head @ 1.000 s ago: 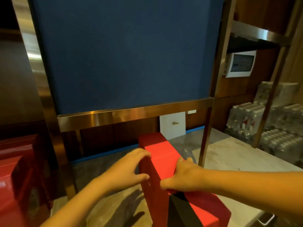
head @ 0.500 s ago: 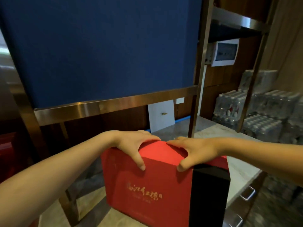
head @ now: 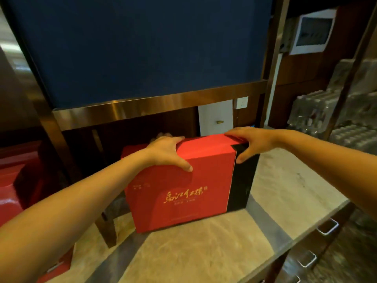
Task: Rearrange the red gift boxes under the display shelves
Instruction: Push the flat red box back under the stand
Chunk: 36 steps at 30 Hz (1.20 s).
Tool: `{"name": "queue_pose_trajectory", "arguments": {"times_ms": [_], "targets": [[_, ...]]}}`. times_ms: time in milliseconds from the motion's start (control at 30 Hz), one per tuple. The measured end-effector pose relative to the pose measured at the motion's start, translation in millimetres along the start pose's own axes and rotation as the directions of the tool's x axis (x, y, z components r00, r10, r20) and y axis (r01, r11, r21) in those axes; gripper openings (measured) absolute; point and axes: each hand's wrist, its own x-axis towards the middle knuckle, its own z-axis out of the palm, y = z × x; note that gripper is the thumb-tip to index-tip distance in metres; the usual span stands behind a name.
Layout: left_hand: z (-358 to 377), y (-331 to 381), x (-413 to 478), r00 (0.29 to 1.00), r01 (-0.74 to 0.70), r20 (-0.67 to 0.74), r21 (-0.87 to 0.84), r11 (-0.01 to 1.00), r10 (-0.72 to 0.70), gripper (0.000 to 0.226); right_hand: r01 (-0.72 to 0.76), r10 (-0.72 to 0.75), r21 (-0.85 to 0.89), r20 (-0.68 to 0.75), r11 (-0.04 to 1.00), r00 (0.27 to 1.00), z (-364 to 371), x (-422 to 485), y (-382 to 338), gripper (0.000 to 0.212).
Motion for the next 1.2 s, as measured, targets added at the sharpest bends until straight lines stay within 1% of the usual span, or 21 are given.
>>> {"name": "queue_pose_trajectory", "arguments": {"times_ms": [67,133,167,200,267,333,400,533,733,933,1100,1200], "targets": [[4.1,-2.9,6.4,0.997,0.076,-0.023,-0.012,0.997,-0.076,0.114,-0.012,0.015,0.052,-0.055,0.999,0.998,6.0,15.6,6.7,0.086],[5.2,-6.5,13.5,0.990,0.136,-0.010,-0.072,0.988,-0.137,0.114,-0.059,0.073,0.094,-0.155,0.994,0.985,16.5,28.7,11.8,0.080],[5.7,-8.1,16.5,0.988,0.155,0.004,-0.108,0.982,-0.156,0.113,-0.066,0.098,0.159,-0.205,0.985,0.974,22.3,34.6,14.5,0.078],[6.9,-9.6,19.4,0.986,0.169,0.014,-0.136,0.976,-0.168,0.110,-0.063,0.125,0.249,-0.244,0.967,0.962,28.5,39.7,17.4,0.078],[10.5,-12.5,25.5,0.980,0.198,0.027,-0.156,0.968,-0.196,0.108,-0.050,0.187,0.427,-0.286,0.903,0.940,41.6,48.0,23.4,0.084],[14.2,-14.6,32.6,0.974,0.225,0.030,-0.143,0.964,-0.223,0.109,-0.020,0.223,0.522,-0.330,0.853,0.917,52.8,53.6,29.2,0.087],[16.0,-15.0,40.1,0.971,0.238,0.032,-0.111,0.965,-0.236,0.111,0.008,0.249,0.563,-0.379,0.827,0.891,59.3,58.0,33.7,0.086],[15.5,-15.9,51.4,0.970,0.240,0.037,-0.031,0.970,-0.239,0.112,0.007,0.283,0.587,-0.400,0.810,0.872,61.7,65.0,37.6,0.084],[16.5,-21.5,55.0,0.973,0.224,0.053,-0.007,0.975,-0.223,0.112,0.012,0.287,0.572,-0.431,0.820,0.855,63.8,69.2,38.5,0.081],[10.4,-28.5,51.1,0.981,0.181,0.073,-0.024,0.983,-0.179,0.108,0.024,0.288,0.547,-0.478,0.837,0.830,71.1,71.6,30.7,0.078],[8.5,-30.2,46.5,0.978,0.190,0.093,-0.013,0.982,-0.188,0.106,0.016,0.293,0.541,-0.481,0.841,0.826,75.6,73.0,29.8,0.079],[10.6,-27.9,39.9,0.976,0.210,0.068,-0.023,0.977,-0.208,0.101,0.028,0.294,0.550,-0.487,0.834,0.822,77.4,73.8,31.5,0.079]]}}
